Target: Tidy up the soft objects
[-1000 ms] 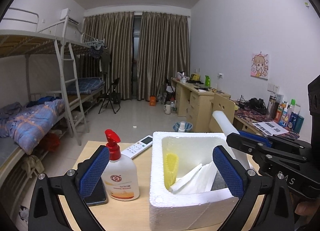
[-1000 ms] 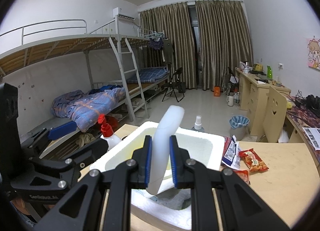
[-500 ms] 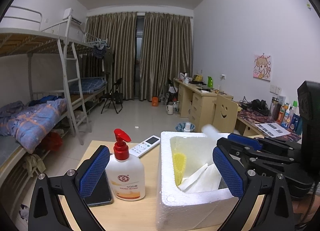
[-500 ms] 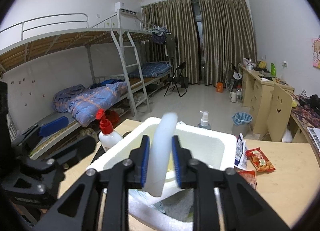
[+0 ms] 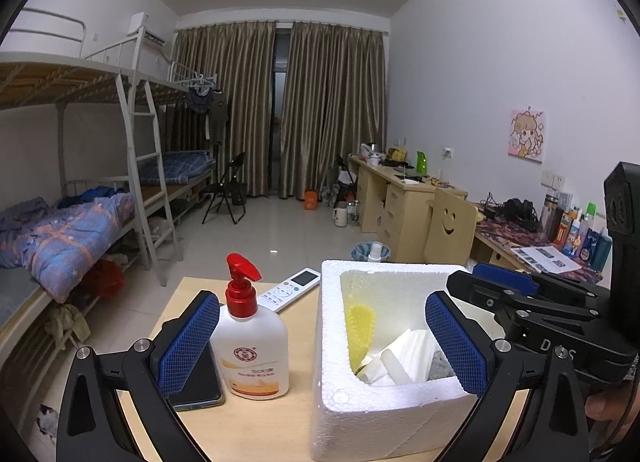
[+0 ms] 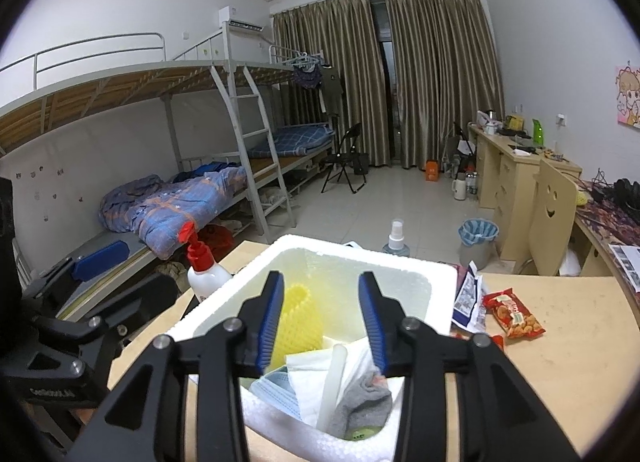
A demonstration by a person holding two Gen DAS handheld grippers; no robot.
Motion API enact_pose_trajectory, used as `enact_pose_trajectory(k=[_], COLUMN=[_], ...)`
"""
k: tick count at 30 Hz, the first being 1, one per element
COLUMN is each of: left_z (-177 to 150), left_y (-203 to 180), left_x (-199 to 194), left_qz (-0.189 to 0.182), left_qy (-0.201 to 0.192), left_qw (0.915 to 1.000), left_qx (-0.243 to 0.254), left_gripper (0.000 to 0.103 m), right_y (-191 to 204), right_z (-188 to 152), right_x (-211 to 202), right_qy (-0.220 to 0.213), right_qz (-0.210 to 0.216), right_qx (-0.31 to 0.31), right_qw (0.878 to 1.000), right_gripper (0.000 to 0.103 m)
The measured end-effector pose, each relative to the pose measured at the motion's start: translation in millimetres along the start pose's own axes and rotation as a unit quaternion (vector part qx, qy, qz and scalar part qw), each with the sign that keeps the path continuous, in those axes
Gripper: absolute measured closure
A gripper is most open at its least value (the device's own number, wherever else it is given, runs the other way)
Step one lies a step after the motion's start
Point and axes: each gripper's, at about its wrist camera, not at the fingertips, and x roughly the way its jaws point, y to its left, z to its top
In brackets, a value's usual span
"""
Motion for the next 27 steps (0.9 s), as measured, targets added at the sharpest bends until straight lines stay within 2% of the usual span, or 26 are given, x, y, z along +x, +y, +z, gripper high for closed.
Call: enact_pose_trajectory(k=[3,5,6,8,11,13,27], left_z=[1,1,1,0,0,0,3], left_y=[-3,-6,-7,-10,-13,-14,-35], left_x=[0,0,0,-1,-2,-3,-18], left_qz=[0.0,0.003,0.001,-0.001,-0.004,-0.002,-0.003], left_qy=[0.001,0.001,0.002,0.003,0.002,-0.001,-0.011], left_qw=[1.0,1.0,1.0,0.9999,0.9999,1.0,0.9998], left_qx=[0.003,0.008,0.009,0.011,0.009,0.006,0.014], left_gripper=[0.0,0.0,0.0,0.0,0.0,0.0,0.0], right_y=[-3,-5,-6,-8,-13,-17,-24], right_z=[0,0,0,1,1,1,-5], right_x=[-5,-10,-12,-16,-25,-30,-59], right_qy=[-0.006,-0.012,-0.014,-0.018,-0.031,-0.036,-0.04], right_qz=[-0.002,-0.004,-0.006,-0.012,-0.047,-0.038,-0.065], right_qx=[0.003,0.007,0.008,0.008,0.011,0.02,0.013], right_qw=[1.0,1.0,1.0,1.0,0.998,0.998,0.997], right_gripper=[0.05,0.035,0.032,0.015,0.001,0.0,0.0])
